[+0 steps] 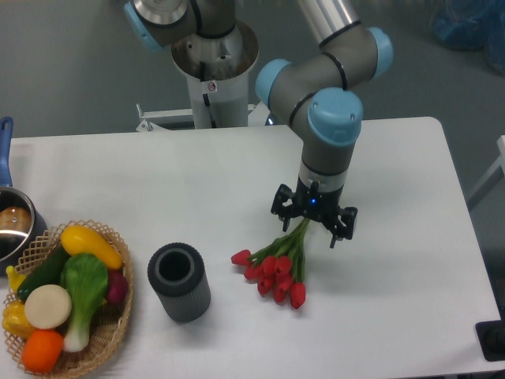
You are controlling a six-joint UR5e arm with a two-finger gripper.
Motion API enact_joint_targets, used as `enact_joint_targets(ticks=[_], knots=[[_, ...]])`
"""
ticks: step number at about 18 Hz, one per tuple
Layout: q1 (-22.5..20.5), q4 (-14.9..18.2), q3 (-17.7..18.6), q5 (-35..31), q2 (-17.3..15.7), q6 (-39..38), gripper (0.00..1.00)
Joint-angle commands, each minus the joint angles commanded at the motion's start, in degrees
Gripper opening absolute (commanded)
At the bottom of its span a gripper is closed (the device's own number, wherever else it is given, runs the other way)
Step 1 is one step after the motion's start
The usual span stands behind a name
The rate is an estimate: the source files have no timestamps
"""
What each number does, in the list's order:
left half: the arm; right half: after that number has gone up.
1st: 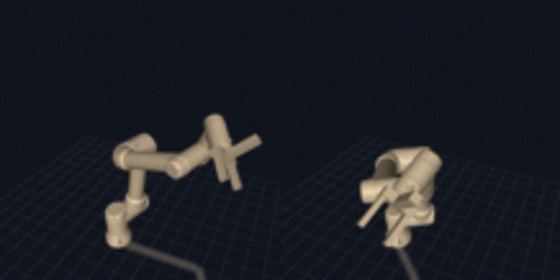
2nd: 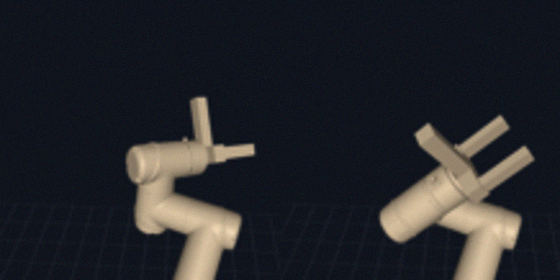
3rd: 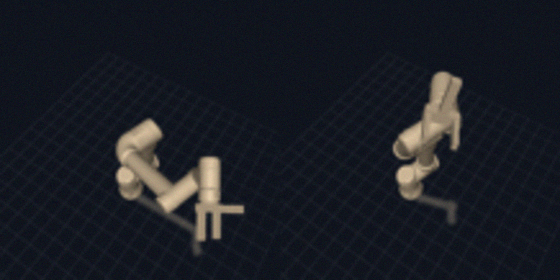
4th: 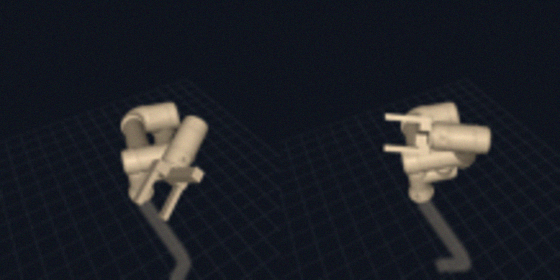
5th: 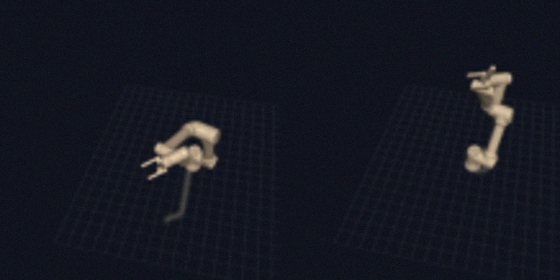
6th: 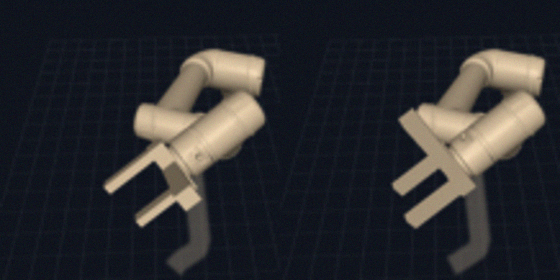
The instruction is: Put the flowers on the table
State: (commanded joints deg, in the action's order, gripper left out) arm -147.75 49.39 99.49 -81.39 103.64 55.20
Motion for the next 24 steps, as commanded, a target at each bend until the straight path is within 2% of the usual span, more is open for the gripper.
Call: enact_joint_targets(ticks=[4, 7, 10, 12, 14, 17, 24], knots=[[0.27, 0.35, 0.09, -0.09, -5.1, 0.44, 1.0], [-0.26, 1.49, 2.27, -0.17, -9.32, 0.79, 1.0], [-0.35, 3.77, 5.96, -0.53, -14.5, 9.98, 1.0], [-1.48, 7.36, 7.29, -1.4, -17.75, 16.32, 1.0], [-2.54, 12.54, 7.21, -4.12, -20.22, 20.98, 1.0], [-3.24, 16.25, 6.94, -5.71, -21.9, 26.44, 1.0], [-3.95, 16.08, 6.85, -5.71, -21.81, 26.63, 1.0]])
